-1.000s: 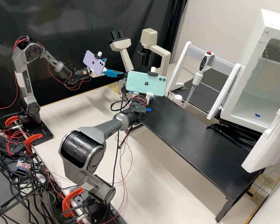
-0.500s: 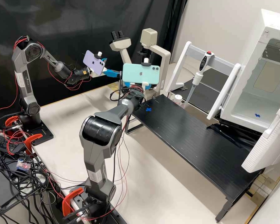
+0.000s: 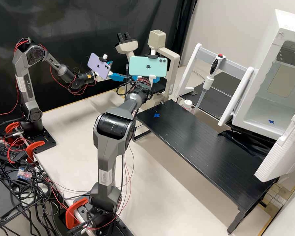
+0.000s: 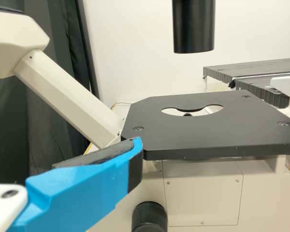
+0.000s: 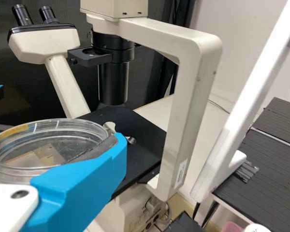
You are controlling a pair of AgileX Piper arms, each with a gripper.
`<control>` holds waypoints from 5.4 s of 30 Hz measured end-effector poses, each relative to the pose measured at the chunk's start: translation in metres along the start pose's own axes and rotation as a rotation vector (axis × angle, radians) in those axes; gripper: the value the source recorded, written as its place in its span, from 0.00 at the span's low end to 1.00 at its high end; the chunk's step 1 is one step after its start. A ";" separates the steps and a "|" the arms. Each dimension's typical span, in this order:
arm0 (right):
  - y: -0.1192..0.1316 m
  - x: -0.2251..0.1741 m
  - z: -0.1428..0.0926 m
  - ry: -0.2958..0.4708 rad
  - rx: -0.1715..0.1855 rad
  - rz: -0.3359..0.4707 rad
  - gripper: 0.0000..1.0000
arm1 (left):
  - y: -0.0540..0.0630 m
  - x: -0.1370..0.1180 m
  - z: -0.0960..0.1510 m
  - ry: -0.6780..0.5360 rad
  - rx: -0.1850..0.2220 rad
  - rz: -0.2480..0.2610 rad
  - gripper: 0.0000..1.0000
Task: Move the petri dish to the microscope
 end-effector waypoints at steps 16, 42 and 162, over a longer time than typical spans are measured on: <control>-0.016 0.059 0.016 -0.078 -0.001 -0.018 0.00 | 0.000 0.000 0.000 0.000 0.000 0.000 1.00; -0.042 0.148 0.046 -0.233 -0.036 0.109 0.00 | 0.000 0.000 0.000 0.000 0.000 0.000 1.00; -0.043 0.055 0.058 0.262 -0.115 0.281 1.00 | 0.000 0.000 0.000 0.000 0.000 0.000 1.00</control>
